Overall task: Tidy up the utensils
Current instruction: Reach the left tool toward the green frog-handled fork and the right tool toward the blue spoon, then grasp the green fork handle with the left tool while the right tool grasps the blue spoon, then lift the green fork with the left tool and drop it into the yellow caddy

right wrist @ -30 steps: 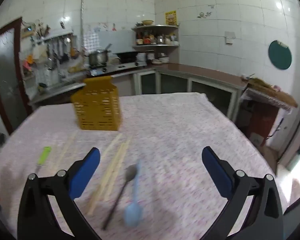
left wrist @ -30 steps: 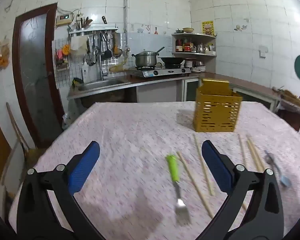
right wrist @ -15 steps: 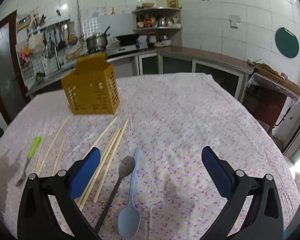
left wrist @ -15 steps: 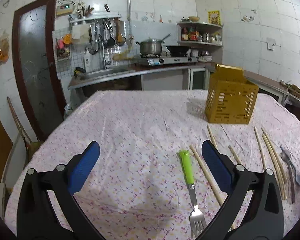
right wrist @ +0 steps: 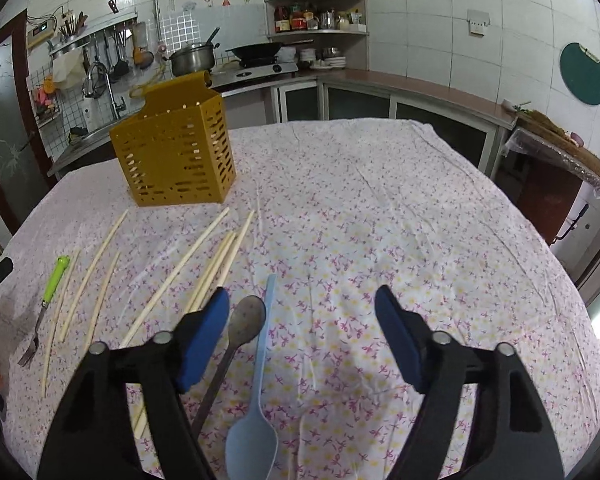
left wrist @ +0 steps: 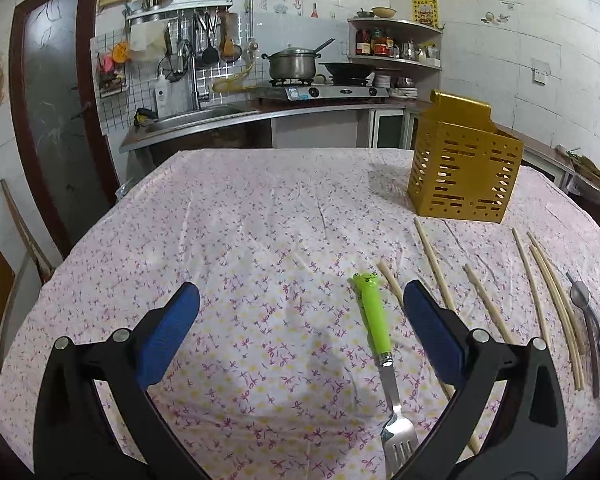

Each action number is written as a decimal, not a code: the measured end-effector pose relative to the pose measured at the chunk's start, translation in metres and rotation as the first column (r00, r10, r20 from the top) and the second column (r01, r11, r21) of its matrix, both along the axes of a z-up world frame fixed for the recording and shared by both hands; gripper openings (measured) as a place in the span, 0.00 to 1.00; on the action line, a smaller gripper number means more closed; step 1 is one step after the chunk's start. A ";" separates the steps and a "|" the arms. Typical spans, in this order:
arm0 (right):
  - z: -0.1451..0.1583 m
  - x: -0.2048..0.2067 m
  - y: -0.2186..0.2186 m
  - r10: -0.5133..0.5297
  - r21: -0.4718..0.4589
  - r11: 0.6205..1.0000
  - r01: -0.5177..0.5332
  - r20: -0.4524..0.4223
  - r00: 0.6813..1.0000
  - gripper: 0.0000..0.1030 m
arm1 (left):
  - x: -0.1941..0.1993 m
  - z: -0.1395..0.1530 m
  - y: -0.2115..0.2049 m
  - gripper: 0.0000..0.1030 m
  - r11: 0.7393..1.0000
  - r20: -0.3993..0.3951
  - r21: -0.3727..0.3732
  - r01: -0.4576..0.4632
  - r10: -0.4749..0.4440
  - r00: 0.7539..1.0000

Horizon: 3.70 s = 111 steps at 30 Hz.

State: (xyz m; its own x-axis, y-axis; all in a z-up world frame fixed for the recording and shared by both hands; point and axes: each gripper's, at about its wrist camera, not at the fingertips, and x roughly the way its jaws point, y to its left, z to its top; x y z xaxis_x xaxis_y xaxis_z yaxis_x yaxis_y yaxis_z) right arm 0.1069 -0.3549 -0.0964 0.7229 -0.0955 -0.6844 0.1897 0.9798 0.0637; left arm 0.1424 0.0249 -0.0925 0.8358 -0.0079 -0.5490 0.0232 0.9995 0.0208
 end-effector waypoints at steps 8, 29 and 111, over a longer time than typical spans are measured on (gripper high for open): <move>-0.022 0.018 0.022 0.069 0.009 0.998 -0.069 -0.078 0.995 0.46 | -0.001 -0.007 -0.004 0.96 1.000 -0.044 -0.013 0.021 -0.022 0.999; -0.026 0.044 0.043 0.156 0.037 0.988 -0.153 -0.088 0.984 0.03 | 0.018 -0.011 -0.014 0.96 0.998 -0.101 0.019 0.060 -0.057 0.993; 0.166 0.213 0.073 0.076 -0.241 0.969 0.057 0.509 0.858 0.03 | 0.165 0.220 -0.128 0.19 0.945 0.236 -0.044 0.324 -0.306 0.922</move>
State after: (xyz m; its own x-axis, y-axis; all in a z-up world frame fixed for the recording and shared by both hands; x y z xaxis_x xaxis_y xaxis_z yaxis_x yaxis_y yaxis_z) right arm 0.3198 -0.2815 0.0695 0.9643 -0.1989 -0.1748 0.1861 0.9786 -0.0874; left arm 0.3071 -0.1027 0.1277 0.8834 -0.3270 -0.3356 0.3411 0.9399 -0.0178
